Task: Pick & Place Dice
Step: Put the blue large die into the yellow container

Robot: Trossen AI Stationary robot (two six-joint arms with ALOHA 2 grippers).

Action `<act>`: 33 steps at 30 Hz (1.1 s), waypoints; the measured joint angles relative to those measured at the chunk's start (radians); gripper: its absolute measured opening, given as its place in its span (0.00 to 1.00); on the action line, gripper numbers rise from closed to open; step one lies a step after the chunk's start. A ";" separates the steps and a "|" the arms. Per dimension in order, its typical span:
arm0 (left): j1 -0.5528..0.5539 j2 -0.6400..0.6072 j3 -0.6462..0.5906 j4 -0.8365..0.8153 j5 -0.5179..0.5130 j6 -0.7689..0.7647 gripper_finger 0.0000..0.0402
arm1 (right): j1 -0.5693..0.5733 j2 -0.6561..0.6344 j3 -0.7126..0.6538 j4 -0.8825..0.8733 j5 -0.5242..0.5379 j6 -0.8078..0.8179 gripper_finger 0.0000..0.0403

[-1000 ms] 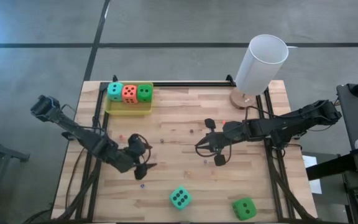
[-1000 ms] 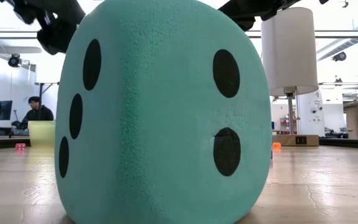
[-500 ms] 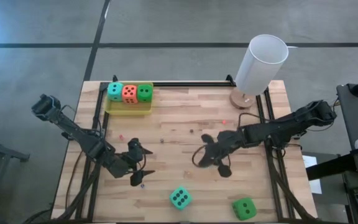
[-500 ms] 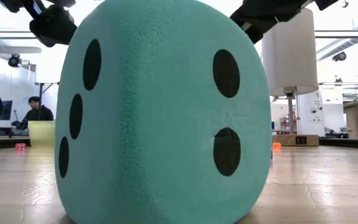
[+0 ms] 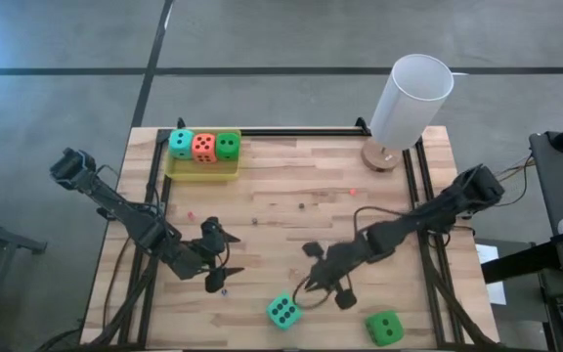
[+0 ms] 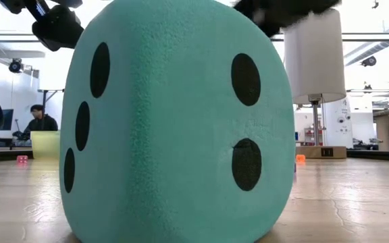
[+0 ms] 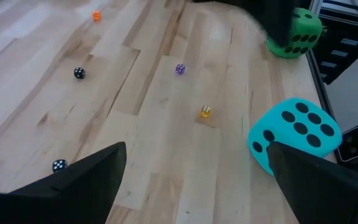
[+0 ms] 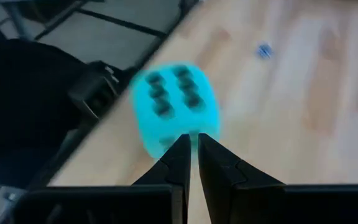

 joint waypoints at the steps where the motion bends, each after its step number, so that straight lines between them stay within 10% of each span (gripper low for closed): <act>1: 0.000 0.000 0.000 -0.002 0.000 0.000 0.99 | 0.015 0.019 0.029 0.003 0.000 -0.014 0.07; 22: 0.000 0.000 -0.013 -0.003 0.000 0.000 0.98 | 0.089 0.375 0.389 -0.099 -0.051 -0.166 0.07; 33: 0.000 0.000 -0.013 -0.003 0.000 0.000 0.98 | 0.090 0.364 0.380 -0.131 -0.072 -0.168 0.07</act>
